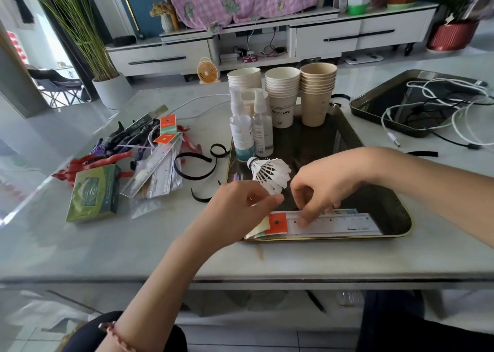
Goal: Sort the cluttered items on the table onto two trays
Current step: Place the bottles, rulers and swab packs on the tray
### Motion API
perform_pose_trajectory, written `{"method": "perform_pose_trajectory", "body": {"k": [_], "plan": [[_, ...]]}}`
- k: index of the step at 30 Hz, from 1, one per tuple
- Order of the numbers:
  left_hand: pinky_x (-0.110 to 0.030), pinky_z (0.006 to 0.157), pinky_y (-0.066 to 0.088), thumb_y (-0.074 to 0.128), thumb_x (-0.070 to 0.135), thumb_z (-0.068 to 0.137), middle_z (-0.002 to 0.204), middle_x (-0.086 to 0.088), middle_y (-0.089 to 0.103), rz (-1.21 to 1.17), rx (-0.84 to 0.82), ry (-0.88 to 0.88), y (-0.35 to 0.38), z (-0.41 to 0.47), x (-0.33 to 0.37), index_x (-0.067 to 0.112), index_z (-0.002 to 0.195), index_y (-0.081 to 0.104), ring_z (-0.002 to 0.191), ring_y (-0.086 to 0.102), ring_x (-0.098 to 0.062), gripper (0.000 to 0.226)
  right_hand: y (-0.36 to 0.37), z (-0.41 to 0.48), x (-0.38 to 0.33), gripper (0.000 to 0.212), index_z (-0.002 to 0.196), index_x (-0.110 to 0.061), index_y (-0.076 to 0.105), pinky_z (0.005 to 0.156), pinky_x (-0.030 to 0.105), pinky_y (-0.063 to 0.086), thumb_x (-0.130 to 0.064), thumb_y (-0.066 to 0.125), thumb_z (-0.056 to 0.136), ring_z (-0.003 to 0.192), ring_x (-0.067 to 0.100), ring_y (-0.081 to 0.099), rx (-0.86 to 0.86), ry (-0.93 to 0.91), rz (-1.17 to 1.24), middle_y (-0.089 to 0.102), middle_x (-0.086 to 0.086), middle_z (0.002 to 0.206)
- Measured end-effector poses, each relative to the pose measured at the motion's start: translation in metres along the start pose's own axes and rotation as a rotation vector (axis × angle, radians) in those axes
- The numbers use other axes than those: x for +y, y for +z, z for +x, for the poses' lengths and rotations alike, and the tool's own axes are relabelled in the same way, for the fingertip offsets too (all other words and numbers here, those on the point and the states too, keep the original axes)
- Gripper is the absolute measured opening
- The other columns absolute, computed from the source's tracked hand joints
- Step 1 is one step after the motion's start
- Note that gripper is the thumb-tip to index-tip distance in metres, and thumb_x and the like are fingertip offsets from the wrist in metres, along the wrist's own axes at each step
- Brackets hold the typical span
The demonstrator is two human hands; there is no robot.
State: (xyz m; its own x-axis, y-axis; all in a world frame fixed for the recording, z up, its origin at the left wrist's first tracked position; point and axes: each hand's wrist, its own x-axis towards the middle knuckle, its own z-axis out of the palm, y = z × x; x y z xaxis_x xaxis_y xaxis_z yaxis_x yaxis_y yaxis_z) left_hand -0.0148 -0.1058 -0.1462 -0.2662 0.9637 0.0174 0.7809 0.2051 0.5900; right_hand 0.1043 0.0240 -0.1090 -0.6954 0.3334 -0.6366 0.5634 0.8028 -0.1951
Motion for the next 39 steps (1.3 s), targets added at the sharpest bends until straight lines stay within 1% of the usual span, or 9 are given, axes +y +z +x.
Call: {"method": "perform_pose_trajectory", "body": {"k": [5,9,14,17,21,24,29,33,39], "plan": [[-0.002,0.067,0.036,0.062,0.043,0.083,0.095,0.016,0.058,0.000,-0.086,0.009,-0.001,-0.002,-0.005,0.025,0.109,0.063,0.087,0.052,0.001,0.031,0.004,0.005,0.002,0.037,0.101,-0.011,0.058,0.056,0.017,0.041,-0.037,0.072,0.078,0.074,0.010,0.055,0.004,0.021,-0.055,0.057,-0.004,0.084],[-0.002,0.064,0.036,0.062,0.035,0.086,0.094,0.015,0.056,0.027,-0.057,0.031,0.001,-0.001,-0.006,0.024,0.110,0.063,0.085,0.049,0.000,0.026,0.003,0.003,0.005,0.025,0.086,-0.015,0.059,0.057,0.018,0.042,-0.038,0.068,0.081,0.073,0.010,0.057,0.019,0.023,-0.062,0.058,-0.004,0.080],[0.004,0.064,0.036,0.055,0.030,0.092,0.096,0.013,0.062,-0.007,-0.043,0.071,0.000,-0.002,-0.002,0.022,0.110,0.067,0.077,0.052,0.005,0.023,0.000,-0.001,-0.005,0.029,0.075,-0.019,0.052,0.062,0.021,0.046,-0.043,0.066,0.081,0.084,0.017,0.061,-0.043,0.076,-0.114,0.056,-0.003,0.077],[-0.002,0.067,0.039,0.053,0.028,0.092,0.095,0.014,0.062,-0.017,0.071,0.057,-0.013,-0.004,-0.005,0.022,0.115,0.064,0.083,0.056,0.000,0.026,-0.009,-0.013,-0.025,0.037,0.091,-0.014,0.058,0.059,0.019,0.046,-0.050,0.059,0.083,0.084,0.017,0.063,0.020,0.049,-0.175,0.059,-0.002,0.080],[-0.024,0.070,0.044,0.057,0.017,0.090,0.081,0.004,0.065,-0.115,0.434,-0.057,-0.045,0.001,-0.030,0.014,0.097,0.070,0.077,0.060,-0.014,0.015,-0.026,-0.016,-0.055,0.042,0.106,-0.013,0.062,0.048,0.013,0.042,-0.050,0.053,0.088,0.068,0.009,0.064,0.216,-0.166,-0.072,0.068,0.002,0.091],[-0.022,0.069,0.035,0.054,0.010,0.089,0.088,-0.005,0.067,-0.022,0.647,-0.221,-0.067,0.007,-0.062,0.009,0.097,0.070,0.078,0.057,-0.017,0.018,-0.037,-0.004,-0.075,0.037,0.106,-0.010,0.060,0.049,0.013,0.045,-0.043,0.054,0.091,0.069,0.012,0.065,0.275,-0.261,0.035,0.068,0.004,0.089],[-0.039,0.090,0.041,0.052,0.005,0.087,0.123,-0.018,0.058,0.184,0.554,-0.403,-0.073,0.026,-0.120,0.005,0.123,0.057,0.112,0.052,-0.034,0.036,-0.055,0.027,-0.085,0.028,0.104,-0.008,0.058,0.050,0.014,0.048,-0.032,0.055,0.093,0.063,0.011,0.061,0.330,-0.316,0.292,0.067,0.006,0.084],[-0.040,0.077,0.045,0.041,0.009,0.087,0.109,-0.019,0.062,0.255,0.467,-0.418,-0.065,0.036,-0.135,0.005,0.109,0.056,0.097,0.055,-0.036,0.026,-0.062,0.043,-0.084,0.025,0.104,-0.007,0.059,0.051,0.016,0.048,-0.030,0.055,0.093,0.062,0.011,0.061,0.362,-0.315,0.393,0.066,0.003,0.080],[-0.045,0.091,0.044,0.054,0.007,0.082,0.113,-0.016,0.063,0.096,0.552,-0.479,-0.075,0.037,-0.141,0.010,0.123,0.055,0.107,0.054,-0.035,0.042,-0.063,0.054,-0.082,0.027,0.106,-0.003,0.059,0.053,0.017,0.048,-0.027,0.056,0.093,0.061,0.012,0.060,0.369,-0.305,0.472,0.065,0.003,0.077]]}}
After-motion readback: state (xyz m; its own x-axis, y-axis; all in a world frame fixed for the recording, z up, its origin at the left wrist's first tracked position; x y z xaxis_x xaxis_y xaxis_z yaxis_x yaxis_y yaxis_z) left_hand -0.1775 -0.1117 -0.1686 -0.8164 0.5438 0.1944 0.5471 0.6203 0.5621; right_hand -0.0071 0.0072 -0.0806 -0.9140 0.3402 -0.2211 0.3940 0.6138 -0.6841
